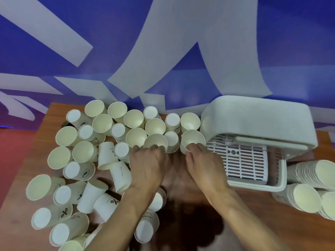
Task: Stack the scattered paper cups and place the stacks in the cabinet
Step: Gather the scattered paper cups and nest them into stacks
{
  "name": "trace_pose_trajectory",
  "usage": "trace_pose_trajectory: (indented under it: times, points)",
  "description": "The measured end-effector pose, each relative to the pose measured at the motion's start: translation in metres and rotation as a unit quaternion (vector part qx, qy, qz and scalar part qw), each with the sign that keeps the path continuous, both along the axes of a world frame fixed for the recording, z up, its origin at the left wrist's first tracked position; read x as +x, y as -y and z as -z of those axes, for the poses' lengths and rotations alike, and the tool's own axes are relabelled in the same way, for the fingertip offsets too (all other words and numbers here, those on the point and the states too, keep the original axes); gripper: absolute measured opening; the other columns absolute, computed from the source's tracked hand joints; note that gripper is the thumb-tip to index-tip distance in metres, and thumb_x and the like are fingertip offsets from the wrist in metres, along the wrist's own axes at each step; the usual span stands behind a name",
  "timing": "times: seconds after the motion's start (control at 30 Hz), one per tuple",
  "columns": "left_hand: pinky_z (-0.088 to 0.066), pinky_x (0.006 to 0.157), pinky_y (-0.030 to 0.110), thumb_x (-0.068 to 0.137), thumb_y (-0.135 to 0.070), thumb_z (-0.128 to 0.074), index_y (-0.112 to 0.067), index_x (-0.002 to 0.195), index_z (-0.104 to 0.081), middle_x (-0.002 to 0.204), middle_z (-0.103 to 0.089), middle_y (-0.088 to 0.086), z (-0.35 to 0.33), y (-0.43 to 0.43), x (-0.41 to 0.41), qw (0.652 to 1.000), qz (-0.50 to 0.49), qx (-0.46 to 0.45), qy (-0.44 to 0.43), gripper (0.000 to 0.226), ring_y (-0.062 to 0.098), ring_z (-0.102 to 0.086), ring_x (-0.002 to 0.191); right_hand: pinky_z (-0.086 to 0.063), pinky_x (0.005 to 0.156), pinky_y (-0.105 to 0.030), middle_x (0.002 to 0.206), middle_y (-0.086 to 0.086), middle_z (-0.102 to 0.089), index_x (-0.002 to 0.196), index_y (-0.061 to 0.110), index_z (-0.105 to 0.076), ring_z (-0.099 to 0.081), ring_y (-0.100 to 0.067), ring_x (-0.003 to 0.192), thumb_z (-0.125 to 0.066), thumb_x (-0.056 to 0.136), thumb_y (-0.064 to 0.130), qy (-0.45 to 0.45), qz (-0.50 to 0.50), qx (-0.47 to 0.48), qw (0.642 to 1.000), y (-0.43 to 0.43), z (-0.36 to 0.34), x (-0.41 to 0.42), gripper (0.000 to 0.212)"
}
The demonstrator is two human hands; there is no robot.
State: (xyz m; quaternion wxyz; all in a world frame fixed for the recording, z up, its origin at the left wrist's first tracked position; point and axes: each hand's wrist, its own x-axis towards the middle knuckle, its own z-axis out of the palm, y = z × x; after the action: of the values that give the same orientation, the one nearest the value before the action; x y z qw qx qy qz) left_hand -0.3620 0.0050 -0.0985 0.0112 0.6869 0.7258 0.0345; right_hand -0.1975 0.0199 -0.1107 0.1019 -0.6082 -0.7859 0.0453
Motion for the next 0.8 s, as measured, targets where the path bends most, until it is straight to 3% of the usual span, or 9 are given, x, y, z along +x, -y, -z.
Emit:
trace_pose_trajectory:
  times: [0.07,0.17,0.33,0.53,0.7,0.8]
  points:
    - [-0.024,0.054,0.028,0.062,-0.012,-0.073,-0.02,0.047,-0.039,0.043,-0.044,0.002,-0.012,0.006,0.008,1.0,0.004,0.03,-0.008,0.038,0.024,-0.022,0.041,-0.042,0.04,-0.031,0.076,0.0,-0.063,0.09,0.016,-0.066,-0.06,-0.029,0.047,-0.067,0.089,0.017,-0.049,-0.016,0.026,0.998,0.007,-0.011,0.008,0.002]
    - [-0.029,0.053,0.028,0.071,-0.019,-0.065,-0.019,0.05,-0.047,0.047,-0.048,0.002,-0.029,0.017,0.025,0.998,0.018,0.056,-0.027,0.028,0.03,-0.04,0.037,-0.044,0.042,-0.032,0.081,0.003,-0.065,0.092,0.02,-0.068,-0.06,-0.026,0.051,-0.059,0.093,0.023,-0.079,-0.028,0.076,0.994,0.018,-0.026,0.023,0.009]
    - [-0.032,0.05,0.03,0.082,-0.031,-0.056,-0.019,0.056,-0.054,0.051,-0.051,0.003,-0.062,0.045,0.066,0.997,0.032,0.064,-0.02,0.029,0.034,-0.046,0.041,-0.044,0.041,-0.033,0.086,0.007,-0.065,0.094,0.023,-0.07,-0.062,-0.02,0.058,-0.062,0.095,0.022,-0.124,-0.046,0.13,0.983,0.049,-0.051,0.068,0.008]
    - [-0.024,0.054,0.03,0.086,-0.03,-0.064,-0.022,0.067,-0.056,0.059,-0.054,0.0,-0.098,0.079,0.145,0.995,0.07,0.068,0.004,0.023,0.029,-0.052,0.048,-0.052,0.051,-0.034,0.092,0.01,-0.067,0.098,0.024,-0.071,-0.067,-0.014,0.076,-0.063,0.094,0.022,-0.172,-0.04,0.119,0.977,0.088,-0.074,0.152,0.009]
    - [-0.033,0.055,0.034,0.089,-0.035,-0.06,-0.024,0.069,-0.056,0.063,-0.054,-0.002,-0.103,0.096,0.224,0.988,0.124,0.08,0.048,0.023,0.025,-0.053,0.053,-0.055,0.069,-0.034,0.098,0.007,-0.068,0.098,0.018,-0.073,-0.067,-0.015,0.086,-0.067,0.092,0.015,-0.24,0.013,0.101,0.965,0.128,-0.074,0.246,0.009]
    - [-0.036,0.057,0.037,0.092,-0.034,-0.059,-0.024,0.074,-0.06,0.066,-0.055,-0.004,-0.096,0.095,0.269,0.975,0.181,0.109,0.075,0.02,0.023,-0.054,0.058,-0.058,0.067,-0.036,0.102,0.013,-0.065,0.1,0.021,-0.073,-0.067,-0.012,0.083,-0.066,0.091,0.02,-0.26,0.079,0.076,0.959,0.147,-0.066,0.302,0.011]
